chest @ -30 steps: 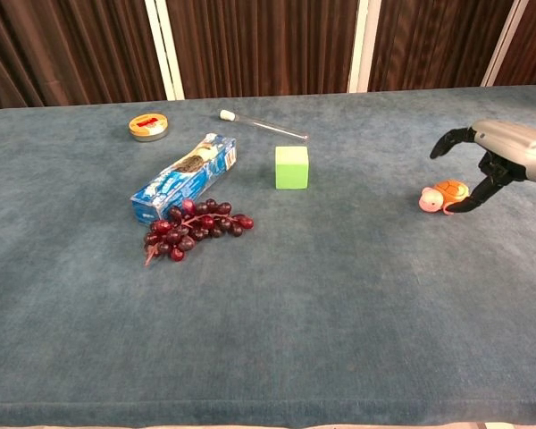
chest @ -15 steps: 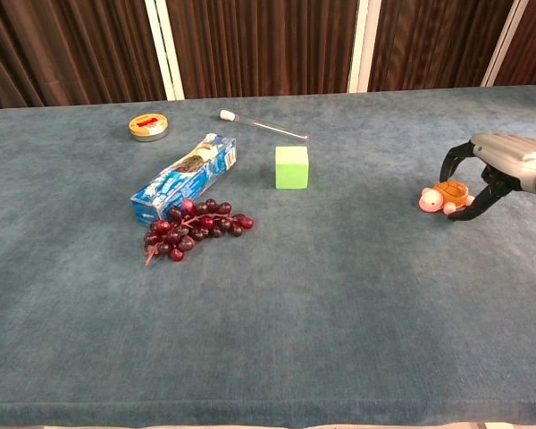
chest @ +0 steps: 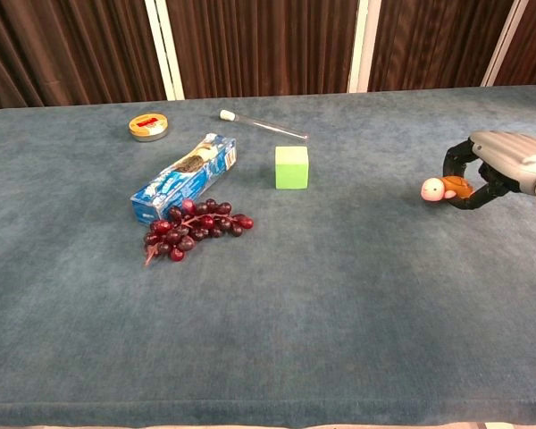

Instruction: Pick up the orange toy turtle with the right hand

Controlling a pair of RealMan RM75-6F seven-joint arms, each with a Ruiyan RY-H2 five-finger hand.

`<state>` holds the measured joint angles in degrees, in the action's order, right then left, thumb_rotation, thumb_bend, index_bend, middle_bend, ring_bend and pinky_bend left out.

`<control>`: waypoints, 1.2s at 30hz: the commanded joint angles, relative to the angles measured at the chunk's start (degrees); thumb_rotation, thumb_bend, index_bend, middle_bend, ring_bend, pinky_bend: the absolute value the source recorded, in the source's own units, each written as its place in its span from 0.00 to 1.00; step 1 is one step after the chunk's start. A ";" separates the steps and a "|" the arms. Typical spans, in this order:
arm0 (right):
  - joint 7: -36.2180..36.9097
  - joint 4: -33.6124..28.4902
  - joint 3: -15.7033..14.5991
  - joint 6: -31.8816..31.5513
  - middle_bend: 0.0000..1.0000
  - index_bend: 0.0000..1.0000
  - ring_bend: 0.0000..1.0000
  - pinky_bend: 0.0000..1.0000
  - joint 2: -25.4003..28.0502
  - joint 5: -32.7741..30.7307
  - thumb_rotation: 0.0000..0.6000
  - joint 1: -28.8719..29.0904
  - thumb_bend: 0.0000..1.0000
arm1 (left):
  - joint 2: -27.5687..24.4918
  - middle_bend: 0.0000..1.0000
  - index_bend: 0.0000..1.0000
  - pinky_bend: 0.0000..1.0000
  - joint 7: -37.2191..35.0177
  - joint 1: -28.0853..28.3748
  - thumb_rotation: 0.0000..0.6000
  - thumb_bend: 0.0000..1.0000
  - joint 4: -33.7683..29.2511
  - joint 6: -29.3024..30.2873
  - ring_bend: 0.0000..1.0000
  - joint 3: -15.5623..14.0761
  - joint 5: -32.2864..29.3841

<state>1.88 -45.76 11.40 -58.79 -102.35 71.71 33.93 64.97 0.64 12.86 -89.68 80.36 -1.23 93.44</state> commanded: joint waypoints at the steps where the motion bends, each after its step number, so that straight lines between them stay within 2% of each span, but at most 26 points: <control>1: 0.02 1.25 -0.44 -0.51 0.71 0.87 1.00 1.00 -0.59 0.76 1.00 -0.16 1.00 | -0.01 0.00 0.15 0.28 0.18 -0.21 1.00 0.47 -0.14 0.31 0.04 -0.15 0.18; 10: 1.67 0.87 -1.24 -0.50 0.71 0.88 1.00 1.00 0.06 2.63 1.00 -0.46 1.00 | 0.00 0.00 0.15 0.28 0.21 -0.19 1.00 0.47 -0.08 0.16 0.04 -0.18 0.18; 11: 1.91 0.18 -1.33 0.00 0.69 0.86 1.00 1.00 0.50 2.60 1.00 -0.53 1.00 | -0.01 0.00 0.15 0.28 0.19 -0.19 1.00 0.47 -0.08 0.16 0.04 -0.17 0.16; 13: 2.11 -2.09 -1.34 1.08 0.60 0.73 1.00 1.00 1.84 2.28 1.00 -0.75 0.98 | -0.01 0.00 0.15 0.28 0.15 -0.22 1.00 0.47 -0.10 0.20 0.04 -0.16 0.14; 14: 1.88 -3.13 -1.30 1.48 0.54 0.64 1.00 1.00 2.46 2.04 1.00 -0.86 0.92 | -0.02 0.00 0.15 0.28 0.14 -0.23 1.00 0.47 -0.11 0.23 0.04 -0.17 0.18; 18: -0.28 -7.65 -0.82 2.47 0.37 0.33 1.00 1.00 5.15 0.65 1.00 -1.39 0.50 | 0.02 0.00 0.15 0.28 0.11 -0.33 1.00 0.47 -0.06 0.42 0.04 -0.26 0.37; 21: -1.82 -11.43 -0.47 3.14 0.30 0.17 0.99 1.00 7.44 -0.51 1.00 -1.83 0.32 | -0.08 0.00 0.15 0.28 0.12 -0.27 1.00 0.47 -0.15 0.28 0.04 -0.25 0.32; 25: -4.58 -16.88 -0.45 3.29 0.26 0.02 0.98 1.00 10.83 -1.66 1.00 -2.58 0.17 | -0.04 0.00 0.15 0.28 0.21 -0.28 1.00 0.47 -0.15 0.27 0.04 -0.21 0.26; 31: -7.25 -27.70 -1.39 1.27 0.23 0.00 0.93 0.99 17.17 -1.58 1.00 -4.78 0.06 | -0.11 0.00 0.15 0.28 0.23 -0.25 1.00 0.47 -0.21 0.24 0.05 -0.18 0.25; 33: -8.26 -32.22 -2.02 -0.72 0.23 0.00 0.85 0.95 19.83 -0.66 1.00 -6.03 0.06 | -0.14 0.00 0.15 0.28 0.10 -0.26 1.00 0.47 -0.19 0.21 0.05 -0.21 0.23; 36: -11.28 -40.89 -2.90 -7.97 0.22 0.00 0.67 0.84 24.20 1.22 1.00 -9.74 0.06 | -0.13 0.00 0.15 0.28 -0.03 -0.36 1.00 0.47 -0.13 0.43 0.05 -0.26 0.38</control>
<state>-6.12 -78.70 9.67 -60.11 -83.17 71.13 27.98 64.83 0.62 12.51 -89.81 80.78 -1.49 93.81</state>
